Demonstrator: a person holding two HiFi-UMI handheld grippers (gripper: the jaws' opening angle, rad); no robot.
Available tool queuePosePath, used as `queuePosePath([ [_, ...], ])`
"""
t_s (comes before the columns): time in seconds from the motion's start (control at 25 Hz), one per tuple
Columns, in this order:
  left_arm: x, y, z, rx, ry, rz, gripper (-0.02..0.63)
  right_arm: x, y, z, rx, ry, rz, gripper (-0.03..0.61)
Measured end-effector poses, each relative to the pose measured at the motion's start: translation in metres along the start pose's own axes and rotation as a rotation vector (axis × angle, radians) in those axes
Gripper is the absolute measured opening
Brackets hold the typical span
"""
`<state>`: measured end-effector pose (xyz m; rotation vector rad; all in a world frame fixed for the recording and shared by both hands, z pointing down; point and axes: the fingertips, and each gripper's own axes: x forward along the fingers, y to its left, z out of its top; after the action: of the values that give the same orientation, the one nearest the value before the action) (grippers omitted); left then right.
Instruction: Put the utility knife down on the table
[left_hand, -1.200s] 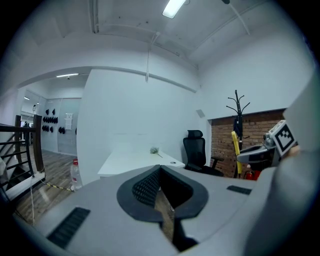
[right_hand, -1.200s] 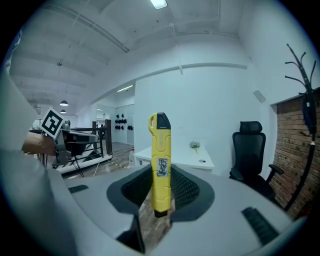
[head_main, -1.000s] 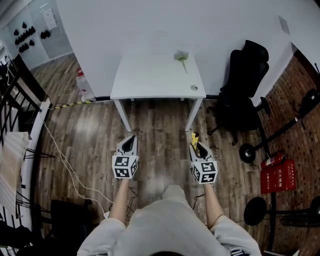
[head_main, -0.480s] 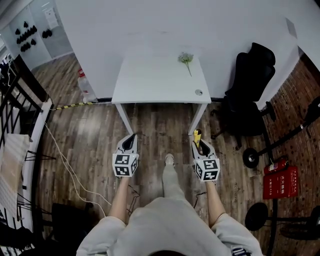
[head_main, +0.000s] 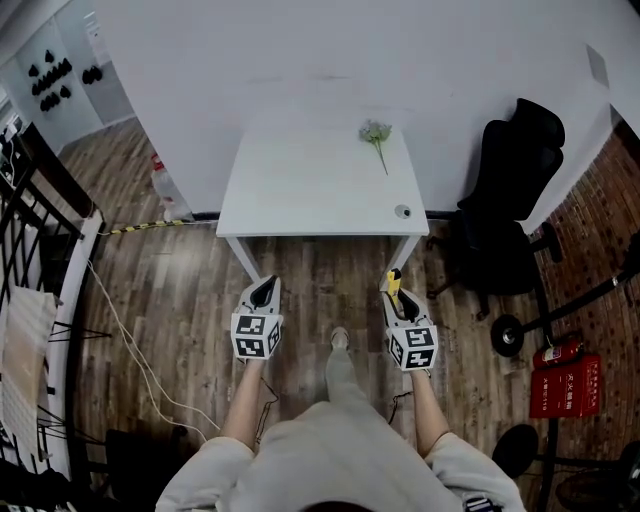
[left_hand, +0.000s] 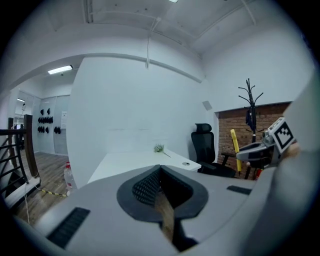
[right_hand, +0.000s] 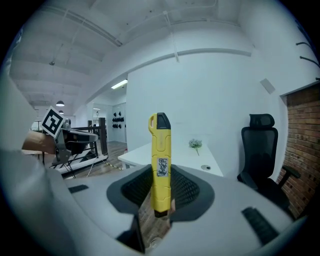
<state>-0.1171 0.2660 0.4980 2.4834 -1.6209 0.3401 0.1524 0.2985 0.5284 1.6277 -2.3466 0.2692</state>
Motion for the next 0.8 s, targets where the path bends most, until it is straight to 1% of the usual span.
queuePosePath([
  [0.28, 0.102, 0.025, 0.035, 0.000, 0.015, -0.001, 0.006, 0.092, -0.052, 0.037, 0.012, 0.006, 0.011, 0.110],
  [0.4, 0.142, 0.045, 0.051, -0.001, 0.022, 0.011, 0.006, 0.133, -0.066, 0.055, 0.012, 0.009, 0.025, 0.110],
  [0.6, 0.208, 0.074, 0.082, -0.001, 0.006, 0.032, 0.006, 0.201, -0.093, 0.088, 0.003, -0.004, 0.053, 0.110],
  [0.8, 0.259, 0.096, 0.103, -0.008, -0.006, 0.045, 0.006, 0.257, -0.110, 0.119, -0.014, -0.018, 0.079, 0.110],
])
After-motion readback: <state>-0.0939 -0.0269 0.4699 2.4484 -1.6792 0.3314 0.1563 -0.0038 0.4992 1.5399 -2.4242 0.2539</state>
